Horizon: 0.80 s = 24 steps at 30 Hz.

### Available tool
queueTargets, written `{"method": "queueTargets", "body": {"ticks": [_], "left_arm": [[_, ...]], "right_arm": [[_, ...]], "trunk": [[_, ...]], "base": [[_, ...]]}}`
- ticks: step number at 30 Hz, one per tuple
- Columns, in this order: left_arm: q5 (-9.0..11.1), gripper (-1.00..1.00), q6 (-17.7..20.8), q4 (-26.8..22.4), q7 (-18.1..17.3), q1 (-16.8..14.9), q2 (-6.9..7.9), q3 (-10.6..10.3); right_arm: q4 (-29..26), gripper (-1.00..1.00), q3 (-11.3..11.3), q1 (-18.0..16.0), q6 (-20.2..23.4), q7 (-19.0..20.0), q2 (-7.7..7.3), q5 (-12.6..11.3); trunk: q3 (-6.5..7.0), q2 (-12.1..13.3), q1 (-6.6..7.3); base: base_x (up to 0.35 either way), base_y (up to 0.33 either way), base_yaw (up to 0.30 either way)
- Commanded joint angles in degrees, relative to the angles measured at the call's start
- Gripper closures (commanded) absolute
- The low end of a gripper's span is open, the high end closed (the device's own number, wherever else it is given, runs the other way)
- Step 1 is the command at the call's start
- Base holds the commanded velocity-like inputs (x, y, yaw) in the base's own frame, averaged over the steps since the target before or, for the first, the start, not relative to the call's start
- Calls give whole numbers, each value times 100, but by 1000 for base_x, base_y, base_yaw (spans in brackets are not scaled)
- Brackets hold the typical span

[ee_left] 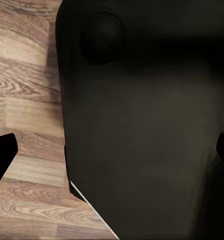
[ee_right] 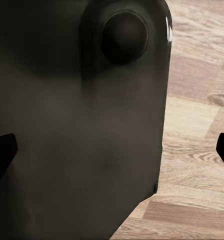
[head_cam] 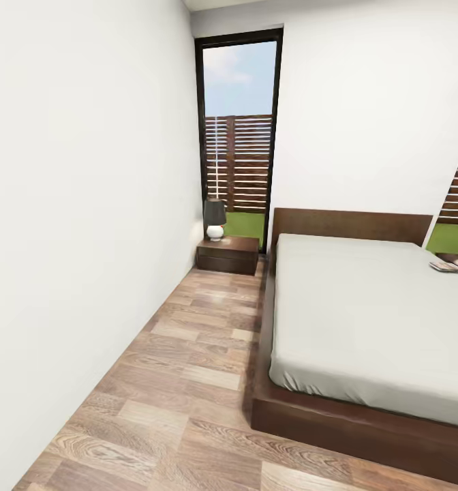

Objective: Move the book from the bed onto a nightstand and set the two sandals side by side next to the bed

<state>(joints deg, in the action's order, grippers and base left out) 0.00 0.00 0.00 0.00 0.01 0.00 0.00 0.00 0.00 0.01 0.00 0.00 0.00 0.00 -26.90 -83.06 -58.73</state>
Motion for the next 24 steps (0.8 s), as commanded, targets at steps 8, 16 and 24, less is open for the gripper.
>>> {"method": "queueTargets", "body": {"ticks": [8,16,24], "left_arm": [[-9,-100,-9,-9,8,79,9,-18],[-9,-100,-9,-9,8,79,9,-18],[-9,-100,-9,-9,8,79,9,-18]], "right_arm": [[35,-100,9,-9,0,-46,10,-18],[35,-100,9,-9,0,-46,10,-18],[35,-100,9,-9,0,-46,10,-18]], "trunk": [[-3,-2,0],[-3,-2,0],[-3,-2,0]], "base": [[0,0,0],[0,0,0],[0,0,0]]}}
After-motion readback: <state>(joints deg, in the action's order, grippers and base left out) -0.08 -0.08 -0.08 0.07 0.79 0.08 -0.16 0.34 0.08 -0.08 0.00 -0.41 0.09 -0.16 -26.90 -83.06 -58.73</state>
